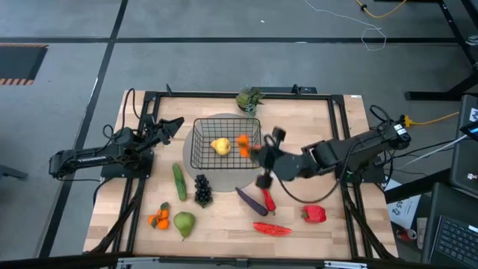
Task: Build produce basket
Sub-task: Put the right oranges into the black wire basket, then put the oranges into the black wire basket
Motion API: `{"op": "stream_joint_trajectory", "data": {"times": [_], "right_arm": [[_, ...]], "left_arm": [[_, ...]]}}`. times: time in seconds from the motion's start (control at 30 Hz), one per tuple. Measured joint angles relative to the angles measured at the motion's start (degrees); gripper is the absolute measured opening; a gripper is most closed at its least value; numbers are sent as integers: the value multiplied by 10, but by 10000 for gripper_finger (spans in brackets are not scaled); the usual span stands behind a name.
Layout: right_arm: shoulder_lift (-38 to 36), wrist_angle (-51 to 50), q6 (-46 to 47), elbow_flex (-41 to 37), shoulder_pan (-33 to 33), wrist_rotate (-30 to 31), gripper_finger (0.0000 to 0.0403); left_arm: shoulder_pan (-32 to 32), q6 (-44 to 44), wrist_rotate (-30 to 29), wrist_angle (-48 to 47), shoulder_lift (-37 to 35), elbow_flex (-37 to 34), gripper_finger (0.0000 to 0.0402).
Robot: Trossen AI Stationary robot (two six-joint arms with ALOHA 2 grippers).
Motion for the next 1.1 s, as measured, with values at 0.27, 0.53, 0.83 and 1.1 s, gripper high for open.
{"op": "stream_joint_trajectory", "data": {"times": [0.27,0.53,0.83,1.1], "right_arm": [[1,108,-123,0,-53,-18,26],[4,129,-83,-1,-100,-67,59],[8,131,-18,-1,-130,-122,215],[-11,122,126,-2,-123,-172,250]], "left_arm": [[0,0,0,0,0,0,133],[0,0,0,0,0,0,133],[0,0,0,0,0,0,133],[0,0,1,0,0,0,133]]}}
